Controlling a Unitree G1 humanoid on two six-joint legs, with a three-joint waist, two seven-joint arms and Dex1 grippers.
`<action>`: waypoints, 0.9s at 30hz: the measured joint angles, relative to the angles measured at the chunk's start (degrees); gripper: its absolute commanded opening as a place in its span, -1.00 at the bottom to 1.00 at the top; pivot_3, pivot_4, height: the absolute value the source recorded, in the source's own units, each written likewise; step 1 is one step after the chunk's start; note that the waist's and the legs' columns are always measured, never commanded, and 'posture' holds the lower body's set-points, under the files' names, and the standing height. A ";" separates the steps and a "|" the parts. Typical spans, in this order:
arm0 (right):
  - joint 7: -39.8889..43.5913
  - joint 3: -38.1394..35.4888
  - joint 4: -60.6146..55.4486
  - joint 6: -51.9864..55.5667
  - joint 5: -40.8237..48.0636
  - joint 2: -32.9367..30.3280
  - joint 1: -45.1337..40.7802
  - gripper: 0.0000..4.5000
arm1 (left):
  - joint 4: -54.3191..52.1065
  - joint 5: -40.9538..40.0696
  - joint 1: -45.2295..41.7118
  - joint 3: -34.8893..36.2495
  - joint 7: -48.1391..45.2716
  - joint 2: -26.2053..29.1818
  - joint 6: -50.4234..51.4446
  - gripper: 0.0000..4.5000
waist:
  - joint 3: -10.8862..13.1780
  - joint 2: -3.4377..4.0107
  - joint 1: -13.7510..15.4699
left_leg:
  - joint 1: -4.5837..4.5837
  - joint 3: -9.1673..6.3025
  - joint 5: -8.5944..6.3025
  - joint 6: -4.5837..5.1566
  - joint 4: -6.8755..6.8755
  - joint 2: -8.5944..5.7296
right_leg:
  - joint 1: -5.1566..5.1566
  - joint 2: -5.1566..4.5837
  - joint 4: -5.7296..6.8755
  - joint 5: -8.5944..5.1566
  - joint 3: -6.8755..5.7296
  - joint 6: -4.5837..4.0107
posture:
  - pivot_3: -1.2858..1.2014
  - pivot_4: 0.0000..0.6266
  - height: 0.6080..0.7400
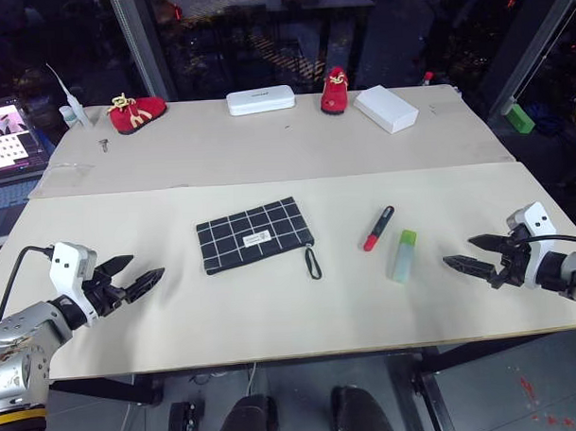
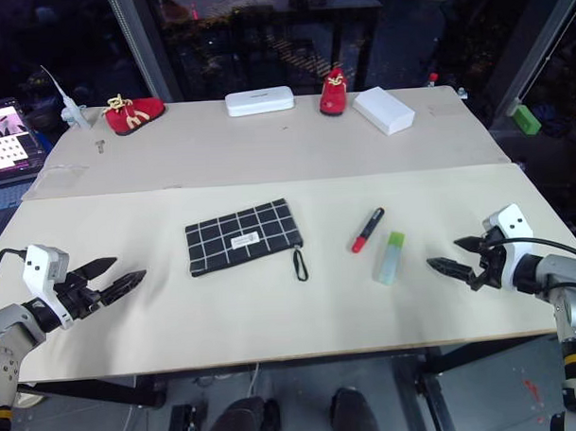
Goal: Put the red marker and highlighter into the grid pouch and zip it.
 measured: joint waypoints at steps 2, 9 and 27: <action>0.00 0.00 0.00 0.00 0.00 0.00 0.00 1.00 | 0.13 -0.02 -0.10 0.00 -0.23 0.00 -0.03 0.93 | 0.00 0.00 0.00 | 0.00 0.00 0.00 0.00 0.00 0.00 | 0.00 0.00 0.00 0.00 0.00 0.00 | 0.03 -0.52 1.00; -1.49 -0.02 1.72 0.04 -0.01 0.38 -1.55 0.24 | 5.06 4.49 -2.96 -2.96 -5.13 0.57 -10.71 1.00 | 0.00 0.00 0.07 | 0.01 0.02 0.00 0.00 0.00 -0.05 | 0.00 0.01 0.00 0.01 -0.02 -0.01 | 0.03 -0.52 1.00; 0.00 1.32 -7.35 10.25 7.43 5.44 -12.91 -0.98 | 22.12 24.11 -12.10 -15.11 -6.76 4.63 -47.80 1.00 | 0.00 0.02 -0.54 | -0.02 0.05 0.00 0.00 -0.01 0.25 | -0.10 -0.07 0.00 0.10 0.04 -0.14 | 0.03 -0.52 1.00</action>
